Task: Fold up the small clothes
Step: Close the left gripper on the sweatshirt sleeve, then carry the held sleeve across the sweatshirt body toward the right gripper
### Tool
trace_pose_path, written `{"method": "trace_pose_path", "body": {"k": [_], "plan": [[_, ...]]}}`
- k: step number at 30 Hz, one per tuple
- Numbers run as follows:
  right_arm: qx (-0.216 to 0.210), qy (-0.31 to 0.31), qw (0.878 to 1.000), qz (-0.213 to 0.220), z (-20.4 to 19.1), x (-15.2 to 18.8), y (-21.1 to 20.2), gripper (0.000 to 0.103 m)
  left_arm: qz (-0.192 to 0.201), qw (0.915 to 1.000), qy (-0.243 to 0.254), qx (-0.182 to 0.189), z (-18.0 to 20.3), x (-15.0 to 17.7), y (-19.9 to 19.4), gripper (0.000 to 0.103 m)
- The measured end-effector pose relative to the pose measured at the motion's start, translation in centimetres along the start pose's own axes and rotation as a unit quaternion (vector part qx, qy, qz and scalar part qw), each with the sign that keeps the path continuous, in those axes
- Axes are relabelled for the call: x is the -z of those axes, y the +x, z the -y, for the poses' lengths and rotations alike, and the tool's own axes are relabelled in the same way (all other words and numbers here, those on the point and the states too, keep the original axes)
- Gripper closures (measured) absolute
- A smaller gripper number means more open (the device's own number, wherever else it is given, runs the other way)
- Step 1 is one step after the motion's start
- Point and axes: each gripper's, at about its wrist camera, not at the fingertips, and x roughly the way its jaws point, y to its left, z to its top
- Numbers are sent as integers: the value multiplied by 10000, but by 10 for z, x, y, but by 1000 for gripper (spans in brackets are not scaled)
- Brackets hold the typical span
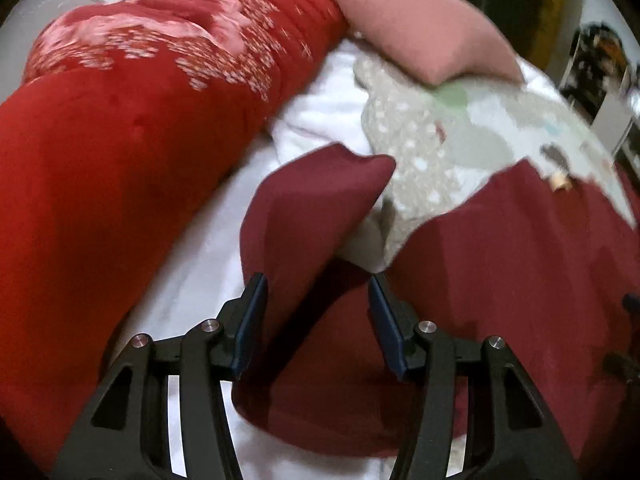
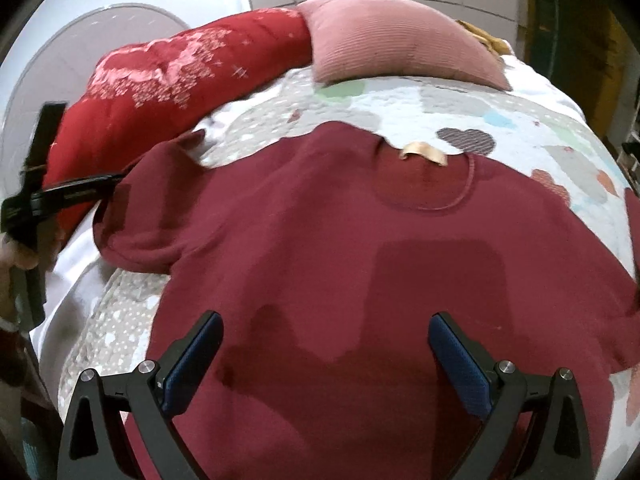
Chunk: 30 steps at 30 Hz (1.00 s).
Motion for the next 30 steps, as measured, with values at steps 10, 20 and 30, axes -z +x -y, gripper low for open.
{"method": "trace_pose_path", "body": {"k": [10, 20, 30], "plan": [[10, 222, 9997, -127, 13, 5, 3, 1, -180, 9968, -707, -313, -24, -27, 32, 97], [-52, 950, 9952, 209, 59, -7, -18, 1, 1331, 9782, -548, 1494, 58, -70, -110, 97], [337, 1908, 9791, 616, 154, -6, -60, 1, 944, 9556, -248, 2779, 235, -59, -63, 96]]}}
